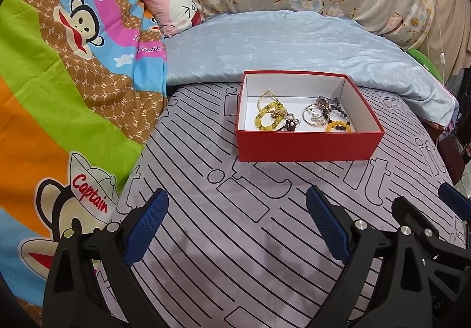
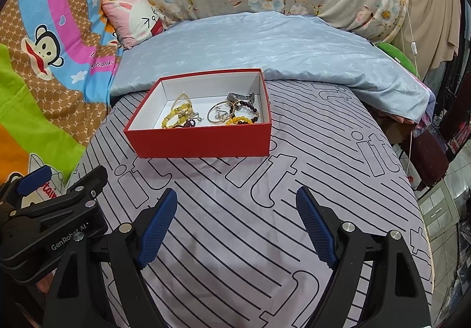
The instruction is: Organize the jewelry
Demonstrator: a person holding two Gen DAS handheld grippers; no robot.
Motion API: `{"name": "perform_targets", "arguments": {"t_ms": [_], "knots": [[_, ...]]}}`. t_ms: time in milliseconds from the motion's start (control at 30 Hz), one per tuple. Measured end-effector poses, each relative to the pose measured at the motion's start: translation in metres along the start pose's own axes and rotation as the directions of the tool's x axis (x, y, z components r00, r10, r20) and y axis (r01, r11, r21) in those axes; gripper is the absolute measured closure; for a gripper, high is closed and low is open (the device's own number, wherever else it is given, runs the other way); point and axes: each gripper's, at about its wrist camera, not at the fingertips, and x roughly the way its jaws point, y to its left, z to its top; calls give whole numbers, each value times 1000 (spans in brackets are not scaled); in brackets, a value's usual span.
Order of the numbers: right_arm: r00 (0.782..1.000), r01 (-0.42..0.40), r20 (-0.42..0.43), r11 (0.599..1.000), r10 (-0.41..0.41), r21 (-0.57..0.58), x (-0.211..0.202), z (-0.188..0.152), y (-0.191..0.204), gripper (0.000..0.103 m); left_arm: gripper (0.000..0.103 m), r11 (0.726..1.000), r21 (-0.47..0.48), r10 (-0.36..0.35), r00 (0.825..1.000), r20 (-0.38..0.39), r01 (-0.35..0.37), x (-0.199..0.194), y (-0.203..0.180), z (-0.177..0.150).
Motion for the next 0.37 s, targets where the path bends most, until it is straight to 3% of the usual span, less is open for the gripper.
{"name": "perform_targets", "arguments": {"t_ms": [367], "knots": [[1000, 5, 2, 1000, -5, 5, 1, 0, -2, 22, 11, 1000, 14, -4, 1000, -2, 4, 1, -2, 2]]}}
